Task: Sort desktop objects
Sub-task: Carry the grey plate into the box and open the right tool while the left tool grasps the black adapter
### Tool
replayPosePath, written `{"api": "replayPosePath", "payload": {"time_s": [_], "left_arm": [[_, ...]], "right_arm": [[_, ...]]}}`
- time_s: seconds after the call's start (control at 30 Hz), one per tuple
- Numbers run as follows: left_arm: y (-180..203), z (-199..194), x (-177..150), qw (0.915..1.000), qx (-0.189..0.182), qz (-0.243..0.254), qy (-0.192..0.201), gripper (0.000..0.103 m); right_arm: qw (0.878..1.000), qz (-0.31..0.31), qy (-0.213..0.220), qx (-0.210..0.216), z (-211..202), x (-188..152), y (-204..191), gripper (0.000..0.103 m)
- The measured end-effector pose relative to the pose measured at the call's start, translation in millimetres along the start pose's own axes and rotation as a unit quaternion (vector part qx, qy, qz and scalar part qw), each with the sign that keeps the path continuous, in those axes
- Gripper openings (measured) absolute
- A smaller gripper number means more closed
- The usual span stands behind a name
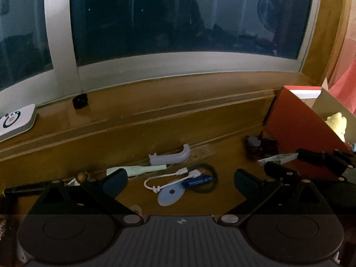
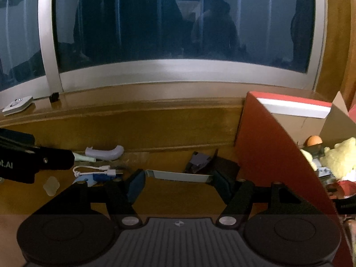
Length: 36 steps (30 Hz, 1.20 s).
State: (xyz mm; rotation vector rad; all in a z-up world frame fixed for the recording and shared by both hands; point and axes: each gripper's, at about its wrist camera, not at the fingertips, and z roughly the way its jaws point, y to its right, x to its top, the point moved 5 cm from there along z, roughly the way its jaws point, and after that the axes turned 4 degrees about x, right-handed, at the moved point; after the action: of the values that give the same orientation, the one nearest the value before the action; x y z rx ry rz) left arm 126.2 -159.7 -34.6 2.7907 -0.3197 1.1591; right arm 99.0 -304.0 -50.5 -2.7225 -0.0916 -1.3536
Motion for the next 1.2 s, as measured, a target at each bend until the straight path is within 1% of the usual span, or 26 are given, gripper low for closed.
{"api": "replayPosePath", "payload": {"time_s": [0.17,0.4,0.57,0.77,1.03,1.17,1.2], "left_arm": [[5.7,-12.6,-0.2,0.9999,-0.005,0.007,0.012,0.103],[16.3,-17.6,-2.5,0.9994,-0.019,0.022,0.018,0.103],[27.0,-14.3,-0.2,0.9986,-0.044,0.026,0.017,0.103],[52.4,7.7,3.1,0.9964,-0.074,0.042,0.003,0.103],[92.8,39.5,6.2,0.992,-0.105,0.07,-0.006,0.103],[110.2,57.6,8.9,0.9897,-0.116,0.084,-0.006,0.1],[113.3,62.5,9.8,0.9894,-0.117,0.086,-0.006,0.098]], "right_arm": [[1.0,-0.001,0.014,-0.003,-17.4,1.7,-0.5,0.069],[0.999,0.006,0.039,-0.017,-47.8,5.3,5.6,0.069],[0.998,0.022,0.055,-0.037,-70.4,6.3,20.0,0.069],[0.994,0.041,0.078,-0.064,-97.3,9.5,42.1,0.069],[0.989,0.067,0.082,-0.107,-118.3,2.2,78.8,0.07],[0.985,0.08,0.088,-0.122,-124.9,1.3,93.7,0.07],[0.985,0.083,0.089,-0.125,-125.4,1.1,96.9,0.07]]}}
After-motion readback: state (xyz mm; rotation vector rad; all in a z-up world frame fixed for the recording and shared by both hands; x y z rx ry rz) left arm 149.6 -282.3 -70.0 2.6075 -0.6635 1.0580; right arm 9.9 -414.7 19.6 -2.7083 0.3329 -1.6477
